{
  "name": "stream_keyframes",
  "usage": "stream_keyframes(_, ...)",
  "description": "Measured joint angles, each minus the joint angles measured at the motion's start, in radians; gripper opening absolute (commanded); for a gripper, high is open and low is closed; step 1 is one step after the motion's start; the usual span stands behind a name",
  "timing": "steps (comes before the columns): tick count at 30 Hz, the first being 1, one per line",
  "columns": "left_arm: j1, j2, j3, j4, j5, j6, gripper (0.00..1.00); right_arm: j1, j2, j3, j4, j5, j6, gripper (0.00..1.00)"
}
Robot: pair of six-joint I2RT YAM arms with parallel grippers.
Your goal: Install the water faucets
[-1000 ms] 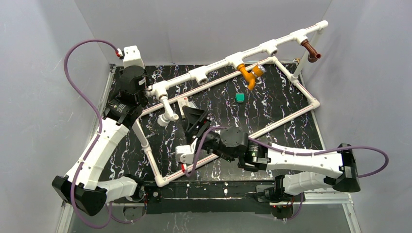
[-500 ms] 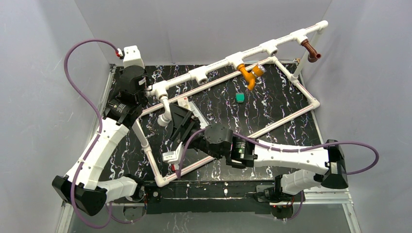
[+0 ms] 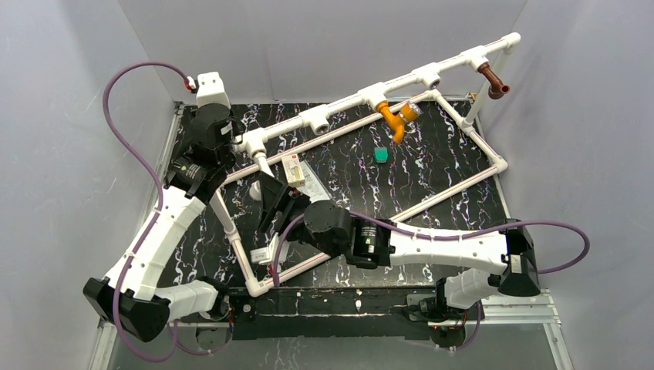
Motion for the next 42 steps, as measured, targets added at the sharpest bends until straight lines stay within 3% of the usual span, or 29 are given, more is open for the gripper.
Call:
stream_keyframes(5,0.000,0.002,0.000,0.007,0.003,0.002,0.04,0.017,0.019,0.014,-0.003,0.014,-0.020,0.64)
stream_keyframes(13,0.000,0.002,0.000,0.007,0.003,0.002,0.04,0.021,0.029,0.019,0.019,0.032,-0.047,0.46)
stream_keyframes(16,0.000,0.002,0.000,0.007,0.003,0.003,0.04,0.023,0.038,0.019,0.050,0.047,-0.051,0.33)
stream_keyframes(21,0.000,0.002,0.000,0.008,0.002,0.006,0.04,0.028,0.051,0.018,0.108,0.071,-0.038,0.02)
stream_keyframes(24,0.000,0.002,0.000,0.010,0.002,0.006,0.04,0.031,0.053,0.003,0.156,0.072,0.011,0.01)
stream_keyframes(33,0.000,0.002,0.000,0.010,0.003,0.006,0.04,0.038,0.053,-0.053,0.383,0.065,0.392,0.01)
stream_keyframes(42,-0.004,0.002,0.000,0.008,0.002,0.005,0.04,0.026,0.041,-0.130,0.649,0.085,1.048,0.01)
